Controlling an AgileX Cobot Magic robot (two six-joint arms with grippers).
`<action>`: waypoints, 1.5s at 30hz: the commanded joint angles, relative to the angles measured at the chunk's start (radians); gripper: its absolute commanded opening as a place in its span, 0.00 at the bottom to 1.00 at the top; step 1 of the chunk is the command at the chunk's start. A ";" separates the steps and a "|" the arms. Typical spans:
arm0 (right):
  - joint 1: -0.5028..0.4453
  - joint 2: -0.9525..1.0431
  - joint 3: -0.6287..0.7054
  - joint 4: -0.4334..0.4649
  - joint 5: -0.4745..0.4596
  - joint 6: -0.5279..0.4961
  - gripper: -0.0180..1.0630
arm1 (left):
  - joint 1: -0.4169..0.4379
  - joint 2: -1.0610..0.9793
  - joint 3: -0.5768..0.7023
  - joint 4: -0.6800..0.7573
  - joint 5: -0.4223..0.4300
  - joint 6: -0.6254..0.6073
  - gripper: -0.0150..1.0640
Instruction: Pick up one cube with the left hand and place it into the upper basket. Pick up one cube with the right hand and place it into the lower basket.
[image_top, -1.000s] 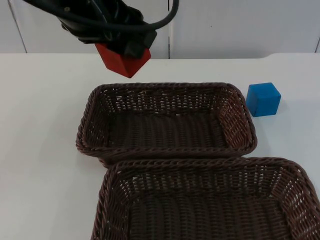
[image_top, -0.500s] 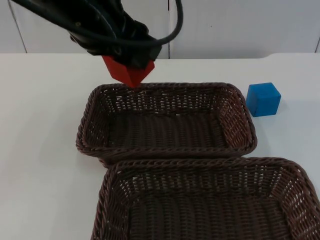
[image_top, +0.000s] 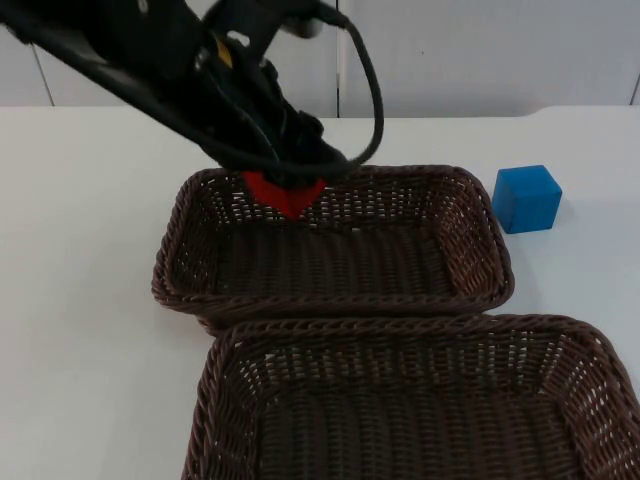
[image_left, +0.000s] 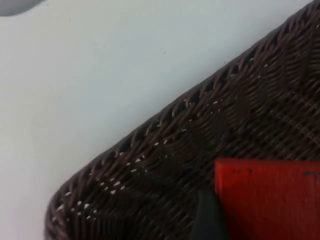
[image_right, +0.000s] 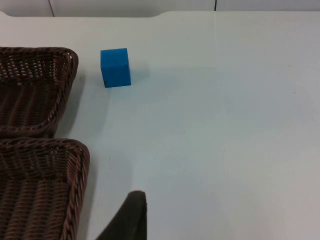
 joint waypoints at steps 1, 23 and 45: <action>-0.007 -0.003 0.001 -0.002 -0.006 -0.003 0.99 | -0.008 0.050 0.000 -0.001 -0.063 0.004 0.01; -0.007 -0.003 0.001 -0.002 -0.006 -0.003 0.99 | -0.008 0.184 -0.029 0.002 -0.078 0.004 0.44; -0.007 -0.003 0.001 -0.002 -0.006 -0.003 0.99 | -0.008 -0.149 -0.029 -0.040 0.073 0.001 0.99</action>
